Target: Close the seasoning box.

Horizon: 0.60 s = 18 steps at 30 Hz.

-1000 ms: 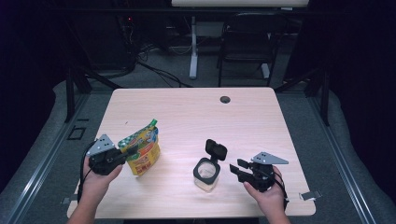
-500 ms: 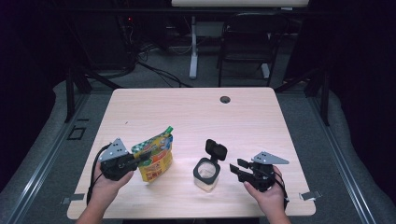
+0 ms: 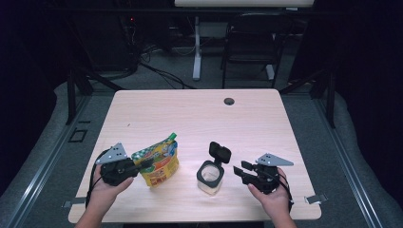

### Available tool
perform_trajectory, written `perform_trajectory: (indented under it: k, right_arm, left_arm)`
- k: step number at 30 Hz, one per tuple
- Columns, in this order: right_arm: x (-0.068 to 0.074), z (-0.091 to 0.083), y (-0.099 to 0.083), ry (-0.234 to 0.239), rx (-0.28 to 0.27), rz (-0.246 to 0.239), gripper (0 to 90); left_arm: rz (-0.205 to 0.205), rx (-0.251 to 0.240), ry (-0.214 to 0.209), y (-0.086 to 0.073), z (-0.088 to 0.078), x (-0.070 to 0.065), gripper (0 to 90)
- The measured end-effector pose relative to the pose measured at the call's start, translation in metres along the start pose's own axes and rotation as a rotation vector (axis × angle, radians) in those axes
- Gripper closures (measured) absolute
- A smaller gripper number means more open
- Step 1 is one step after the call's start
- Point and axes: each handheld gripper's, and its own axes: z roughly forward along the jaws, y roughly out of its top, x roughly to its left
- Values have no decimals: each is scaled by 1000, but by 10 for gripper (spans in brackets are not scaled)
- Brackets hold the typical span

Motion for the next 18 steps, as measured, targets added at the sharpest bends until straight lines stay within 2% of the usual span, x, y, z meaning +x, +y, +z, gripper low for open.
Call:
perform_trajectory:
  k: [5, 12, 18]
  right_arm:
    - [1, 3, 0, 6, 5, 2, 575]
    - [1, 4, 0, 9, 9, -2, 575]
    - [0, 4, 0, 7, 7, 2, 574]
  left_arm:
    - [-30, -16, -4, -2, 0, 2, 818]
    - [-88, 4, -8, -6, 5, 7, 665]
    - [-112, 25, -3, -10, 12, 11, 553]
